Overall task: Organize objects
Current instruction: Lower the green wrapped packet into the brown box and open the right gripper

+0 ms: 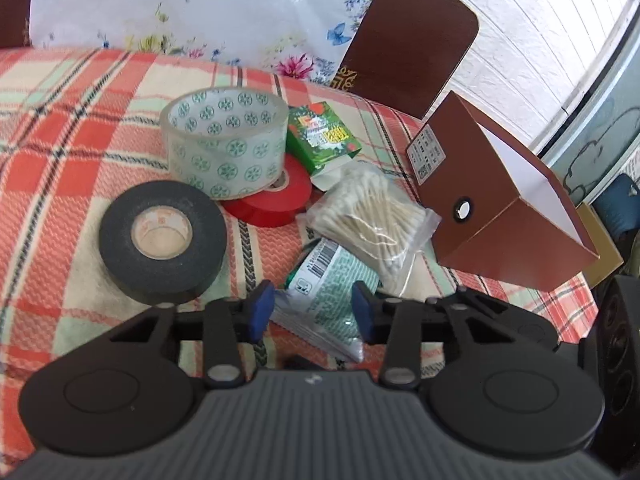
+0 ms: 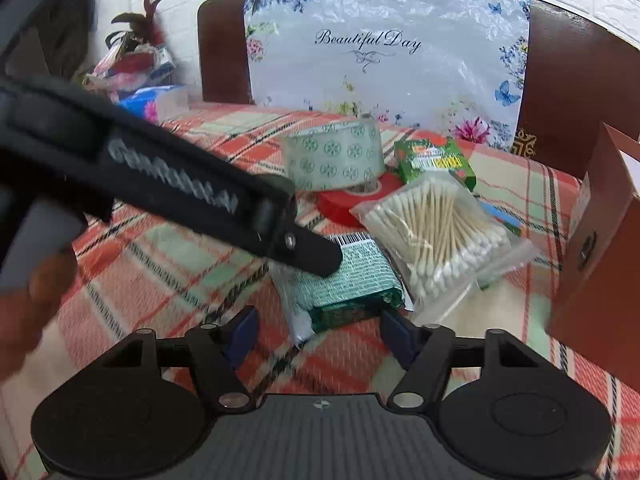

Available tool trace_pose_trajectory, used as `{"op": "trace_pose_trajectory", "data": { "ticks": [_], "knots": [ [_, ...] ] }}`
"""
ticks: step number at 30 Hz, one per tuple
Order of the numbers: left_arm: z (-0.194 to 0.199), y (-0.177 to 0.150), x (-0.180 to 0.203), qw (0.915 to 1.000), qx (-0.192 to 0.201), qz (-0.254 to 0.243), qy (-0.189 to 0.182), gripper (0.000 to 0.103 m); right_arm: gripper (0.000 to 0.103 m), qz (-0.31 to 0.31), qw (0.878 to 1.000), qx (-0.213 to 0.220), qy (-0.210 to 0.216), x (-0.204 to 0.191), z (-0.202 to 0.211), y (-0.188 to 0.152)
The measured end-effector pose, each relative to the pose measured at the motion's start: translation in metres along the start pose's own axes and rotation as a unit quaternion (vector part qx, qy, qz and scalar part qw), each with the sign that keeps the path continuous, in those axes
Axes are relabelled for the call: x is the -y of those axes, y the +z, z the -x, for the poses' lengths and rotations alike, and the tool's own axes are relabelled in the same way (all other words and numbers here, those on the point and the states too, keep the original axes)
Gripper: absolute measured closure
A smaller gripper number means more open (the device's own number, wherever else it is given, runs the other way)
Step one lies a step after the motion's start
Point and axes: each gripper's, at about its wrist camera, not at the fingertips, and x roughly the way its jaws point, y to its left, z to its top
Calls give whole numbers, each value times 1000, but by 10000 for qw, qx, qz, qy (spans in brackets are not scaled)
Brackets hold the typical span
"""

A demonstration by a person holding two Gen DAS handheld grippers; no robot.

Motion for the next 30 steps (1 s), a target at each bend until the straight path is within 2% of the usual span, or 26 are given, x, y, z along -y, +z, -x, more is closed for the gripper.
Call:
{"op": "trace_pose_trajectory", "data": {
  "ticks": [1,3,5,6,7,11,16,22,25,30],
  "knots": [
    [-2,-2,-1,10000,-12,14,-53,66,31,-10,10000,66,29,4,-1,0],
    [-2,-5,-1,9999,27,1,-123,70,31,-134,9998,117,-7,4,-4,1],
    [1,-5,2,10000,35,-28,-84,74,42,-155,9997,165,-90,0,-3,3],
    [6,-5,4,10000,54,-43,-59,76,53,-135,9996,203,-146,1,-1,1],
    [12,-6,8,9999,87,-71,-41,77,54,-153,9995,211,-165,0,2,1],
    [44,-4,30,9988,425,-241,-52,78,56,-359,9986,390,-53,-5,25,3],
    [62,18,82,9934,790,-788,-255,78,56,-108,9921,1175,-425,-7,76,13],
    [20,40,166,9807,967,-1591,-603,77,56,-243,9784,1644,-1228,49,115,17],
    [-9,49,201,9744,949,-1883,-774,77,56,-461,9713,1641,-1658,87,125,14],
    [-57,60,230,9734,686,-1985,-913,75,56,-941,9653,1439,-1967,146,123,5]
  ]
}}
